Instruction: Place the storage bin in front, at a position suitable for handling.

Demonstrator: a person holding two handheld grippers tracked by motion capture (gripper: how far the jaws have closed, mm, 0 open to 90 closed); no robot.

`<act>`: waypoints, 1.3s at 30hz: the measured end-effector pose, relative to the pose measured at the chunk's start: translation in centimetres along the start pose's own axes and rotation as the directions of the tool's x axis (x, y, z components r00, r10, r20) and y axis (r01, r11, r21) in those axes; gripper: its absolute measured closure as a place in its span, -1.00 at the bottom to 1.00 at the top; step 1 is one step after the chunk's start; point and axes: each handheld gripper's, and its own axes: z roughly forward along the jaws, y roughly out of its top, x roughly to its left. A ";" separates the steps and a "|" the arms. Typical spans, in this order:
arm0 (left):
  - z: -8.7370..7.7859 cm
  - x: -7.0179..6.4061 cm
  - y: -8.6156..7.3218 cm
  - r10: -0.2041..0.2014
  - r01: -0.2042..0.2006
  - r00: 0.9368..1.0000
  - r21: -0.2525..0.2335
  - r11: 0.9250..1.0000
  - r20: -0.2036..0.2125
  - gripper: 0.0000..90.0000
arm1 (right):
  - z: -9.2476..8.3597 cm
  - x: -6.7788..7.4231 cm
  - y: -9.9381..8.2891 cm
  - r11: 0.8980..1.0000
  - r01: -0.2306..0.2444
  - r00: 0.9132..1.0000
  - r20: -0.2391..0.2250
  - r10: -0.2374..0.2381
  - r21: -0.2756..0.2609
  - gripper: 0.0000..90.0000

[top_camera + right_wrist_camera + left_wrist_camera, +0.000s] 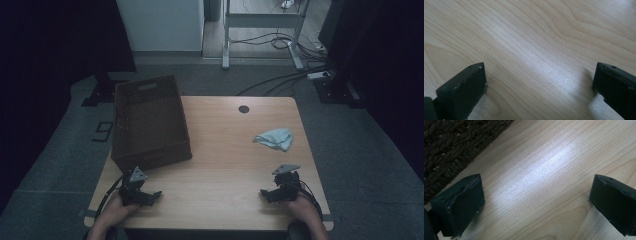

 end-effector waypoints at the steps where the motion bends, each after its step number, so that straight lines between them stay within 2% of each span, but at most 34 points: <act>1: 0.0 0.0 0.0 0.000 0.000 1.000 0.000 1.000 0.000 -1.00 | 0.0 0.0 0.0 1.000 0.000 1.000 0.000 0.000 0.000 -1.00; 6: -0.1 0.0 -0.1 0.006 -0.006 1.000 -0.003 1.000 0.004 -1.00 | 0.1 0.1 -0.1 1.000 -0.013 1.000 0.012 0.014 -0.026 -1.00; 15: -0.1 0.1 -0.2 0.010 -0.010 1.000 -0.004 1.000 0.010 -1.00 | 0.2 0.1 -0.1 1.000 -0.011 1.000 0.010 0.012 -0.028 -1.00; 27: -0.2 0.2 -0.3 0.018 -0.018 1.000 -0.009 1.000 0.016 -1.00 | 0.1 0.0 0.3 1.000 -0.007 1.000 -0.007 0.007 0.005 -1.00; 29: -0.2 0.2 -0.4 0.020 -0.020 1.000 -0.009 1.000 0.017 -1.00 | -0.1 0.1 0.5 1.000 -0.001 1.000 -0.016 0.001 -0.004 -1.00; 30: -0.2 0.2 -0.4 0.020 -0.020 1.000 -0.010 1.000 0.018 -1.00 | -0.4 0.0 0.7 1.000 0.001 1.000 -0.008 -0.001 -0.031 -1.00; 34: -0.2 0.2 -0.4 0.021 -0.021 1.000 -0.010 1.000 0.018 -1.00 | -1.2 -0.1 1.1 0.998 0.009 1.000 -0.002 -0.009 -0.069 -0.99; 39: -0.2 0.2 -0.4 0.021 -0.021 1.000 -0.010 1.000 0.018 -1.00 | -1.7 -0.6 1.2 0.996 0.018 1.000 0.007 -0.017 -0.083 -0.98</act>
